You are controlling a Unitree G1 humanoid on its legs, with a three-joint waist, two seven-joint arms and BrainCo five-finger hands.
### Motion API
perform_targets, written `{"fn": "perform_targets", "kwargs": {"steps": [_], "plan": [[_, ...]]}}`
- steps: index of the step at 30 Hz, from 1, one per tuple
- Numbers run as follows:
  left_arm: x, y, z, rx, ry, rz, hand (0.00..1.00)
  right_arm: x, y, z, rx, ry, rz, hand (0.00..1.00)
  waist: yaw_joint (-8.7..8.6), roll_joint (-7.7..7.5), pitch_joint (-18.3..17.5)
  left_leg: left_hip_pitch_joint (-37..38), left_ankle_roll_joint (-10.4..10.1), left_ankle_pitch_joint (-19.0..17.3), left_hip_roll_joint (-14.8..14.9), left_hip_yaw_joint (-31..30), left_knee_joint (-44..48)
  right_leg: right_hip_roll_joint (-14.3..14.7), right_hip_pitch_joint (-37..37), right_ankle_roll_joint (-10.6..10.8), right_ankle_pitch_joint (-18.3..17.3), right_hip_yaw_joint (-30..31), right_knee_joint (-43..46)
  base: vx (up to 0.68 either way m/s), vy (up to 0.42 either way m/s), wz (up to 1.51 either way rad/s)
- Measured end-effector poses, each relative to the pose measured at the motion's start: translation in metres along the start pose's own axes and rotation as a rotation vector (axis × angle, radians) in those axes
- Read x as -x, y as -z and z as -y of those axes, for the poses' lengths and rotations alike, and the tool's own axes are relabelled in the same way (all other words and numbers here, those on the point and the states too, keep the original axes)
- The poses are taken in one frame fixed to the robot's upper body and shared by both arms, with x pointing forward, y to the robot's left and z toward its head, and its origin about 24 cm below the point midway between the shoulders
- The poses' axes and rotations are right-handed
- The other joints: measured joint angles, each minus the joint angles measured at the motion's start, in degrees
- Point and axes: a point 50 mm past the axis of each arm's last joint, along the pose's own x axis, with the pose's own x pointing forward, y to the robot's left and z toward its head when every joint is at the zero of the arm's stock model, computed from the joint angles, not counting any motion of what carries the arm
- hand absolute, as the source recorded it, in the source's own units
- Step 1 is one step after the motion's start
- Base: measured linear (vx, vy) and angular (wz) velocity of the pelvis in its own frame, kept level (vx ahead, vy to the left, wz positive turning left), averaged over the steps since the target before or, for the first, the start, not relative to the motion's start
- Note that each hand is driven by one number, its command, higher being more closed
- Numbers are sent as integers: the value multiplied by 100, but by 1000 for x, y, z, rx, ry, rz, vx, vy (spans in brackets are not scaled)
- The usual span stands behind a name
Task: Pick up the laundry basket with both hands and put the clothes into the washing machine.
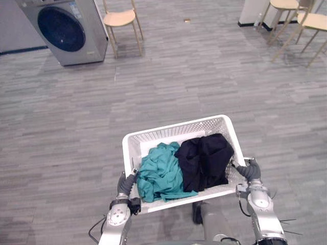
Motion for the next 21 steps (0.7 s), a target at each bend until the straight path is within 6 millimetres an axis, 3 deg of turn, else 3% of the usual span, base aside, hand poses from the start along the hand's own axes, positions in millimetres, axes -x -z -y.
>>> {"fn": "perform_targets", "kwargs": {"steps": [1,3,4,5,6,7,8,9,10,11,12,13,14,15,16,17,19,21], "plan": [[1,-1,-2,-1,-4,8,100,3,-2,0,-8,3,11,100,142,-65,68,-544,451,-546,150,346,506,70,585,-34,-199,16,-250,655,-184,0],[5,-4,-5,0,-11,26,100,2,-6,-3,-15,-7,25,100,270,-258,99,-1192,755,-1211,117,960,52,64,1281,12,-302,109,-827,607,-95,-4],[7,-8,-7,5,-17,49,100,-1,-11,-4,-20,-12,44,100,361,-235,56,-1617,767,-1498,-21,1227,-691,38,1640,61,-331,192,-1183,592,-26,-23],[7,-10,-7,9,-19,61,100,-3,-14,-5,-20,-13,54,100,438,-282,87,-1885,769,-1526,-177,1317,-1461,-19,1866,148,-387,265,-1358,649,60,-26],[8,-10,-8,14,-25,63,100,-8,-15,-7,-17,-23,57,100,463,-275,92,-2021,561,-1375,-460,1320,-2874,-127,2152,267,-462,308,-1590,672,124,-16],[8,-10,-8,18,-27,62,100,-11,-15,-9,-11,-29,53,100,463,-267,88,-2013,344,-1208,-574,1310,-3717,-172,2306,350,-469,319,-1691,819,203,-17],[10,-10,-7,27,-31,63,100,-15,-13,-10,1,-43,46,100,535,-185,60,-2060,168,-683,-645,1339,-5023,-200,2609,594,-620,395,-1920,823,264,-26],[10,-9,-7,27,-30,56,100,-16,-10,-11,2,-45,31,100,594,-207,59,-2036,263,-344,-658,1402,-4940,-256,2772,691,-682,443,-1995,874,299,-27],[11,-8,-9,18,-33,42,100,-16,-5,-12,0,-45,10,100,635,-347,15,-1912,853,109,-904,1439,-4828,-477,3104,849,-757,417,-2131,763,264,1],[11,-6,-10,15,-37,34,100,-15,-2,-15,-6,-47,-4,100,565,-552,7,-1894,1422,-80,-1121,1479,-4585,-740,3206,1127,-758,318,-2052,641,210,27],[11,-5,-10,15,-38,28,100,-15,-1,-15,-7,-48,-12,100,542,-618,16,-1905,1533,-245,-1174,1542,-4377,-879,3158,1219,-755,296,-1765,618,236,32],[11,0,-8,5,-20,7,100,-14,6,-14,0,-46,-37,100,555,-657,20,-1806,1617,-636,-1248,1594,-4080,-1047,2784,1461,-742,321,-592,721,294,23],[11,3,-7,-8,2,-9,100,-11,11,-12,2,-37,-60,100,557,-728,28,-1452,1543,-1048,-1420,1516,-4114,-1348,2126,1841,-448,468,1225,696,283,21],[10,3,-8,-21,6,-9,100,-10,14,-12,-4,-32,-69,100,521,-794,48,-1265,1553,-1205,-1565,1441,-4167,-1486,1782,1845,-320,572,2188,666,234,52],[9,3,-11,-46,5,-13,100,-7,20,-15,-18,-31,-99,100,389,-903,56,-836,1603,-1375,-1789,1323,-4268,-1649,1285,1682,-422,722,3588,828,202,60],[9,4,-14,-75,4,-18,100,-2,27,-17,-24,-33,-124,100,322,-869,69,-295,1616,-1484,-1869,1217,-4555,-1595,924,1323,-632,710,4176,819,180,52],[9,3,-18,-100,2,-13,100,1,29,-20,-35,-39,-133,100,225,-745,52,421,1611,-1503,-1872,1001,-5136,-1388,331,853,-960,459,4000,657,113,35],[5,-4,-19,-115,6,14,100,1,26,-22,-49,-36,-123,100,132,-736,63,931,1531,-1554,-1873,769,-5555,-1188,-352,642,-1182,165,3192,497,31,53]]}}
